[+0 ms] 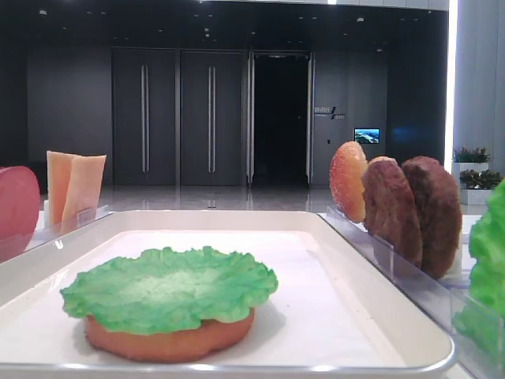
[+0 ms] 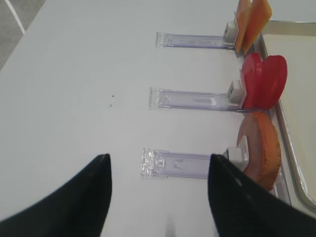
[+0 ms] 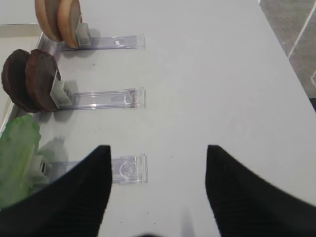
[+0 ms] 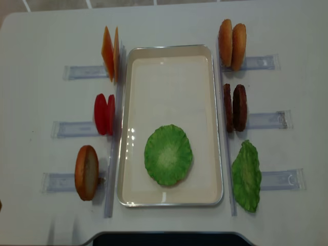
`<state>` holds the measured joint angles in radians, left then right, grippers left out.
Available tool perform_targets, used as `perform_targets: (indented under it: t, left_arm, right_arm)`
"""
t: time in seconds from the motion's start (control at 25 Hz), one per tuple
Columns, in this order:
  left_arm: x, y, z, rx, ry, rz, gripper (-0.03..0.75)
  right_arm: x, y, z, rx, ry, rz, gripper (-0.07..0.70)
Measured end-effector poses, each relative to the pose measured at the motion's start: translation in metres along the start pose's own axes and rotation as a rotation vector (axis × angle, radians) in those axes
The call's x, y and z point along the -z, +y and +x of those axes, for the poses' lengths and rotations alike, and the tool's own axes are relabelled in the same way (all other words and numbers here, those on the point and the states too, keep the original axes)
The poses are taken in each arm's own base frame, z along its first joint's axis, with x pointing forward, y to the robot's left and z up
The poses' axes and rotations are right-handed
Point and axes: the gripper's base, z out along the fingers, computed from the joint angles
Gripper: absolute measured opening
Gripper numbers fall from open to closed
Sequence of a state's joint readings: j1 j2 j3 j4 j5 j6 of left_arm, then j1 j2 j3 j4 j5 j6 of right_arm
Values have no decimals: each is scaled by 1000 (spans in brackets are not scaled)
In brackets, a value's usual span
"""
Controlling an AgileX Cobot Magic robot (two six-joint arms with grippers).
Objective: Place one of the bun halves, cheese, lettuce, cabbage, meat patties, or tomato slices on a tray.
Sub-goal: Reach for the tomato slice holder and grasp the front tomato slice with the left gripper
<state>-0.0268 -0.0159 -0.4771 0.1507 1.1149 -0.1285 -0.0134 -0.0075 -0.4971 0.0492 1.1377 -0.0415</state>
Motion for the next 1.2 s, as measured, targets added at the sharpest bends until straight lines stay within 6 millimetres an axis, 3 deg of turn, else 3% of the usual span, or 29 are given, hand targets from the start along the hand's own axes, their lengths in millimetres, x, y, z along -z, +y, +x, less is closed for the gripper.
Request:
perform_targets:
  t: [1.0, 1.2]
  left_arm:
    - [0, 1, 0, -3, -1, -6, 471]
    - [-11, 0, -7, -22, 86, -23, 471]
  right_arm:
    - [0, 0, 0, 0, 0, 0, 429]
    - [0, 0, 0, 0, 0, 0, 429]
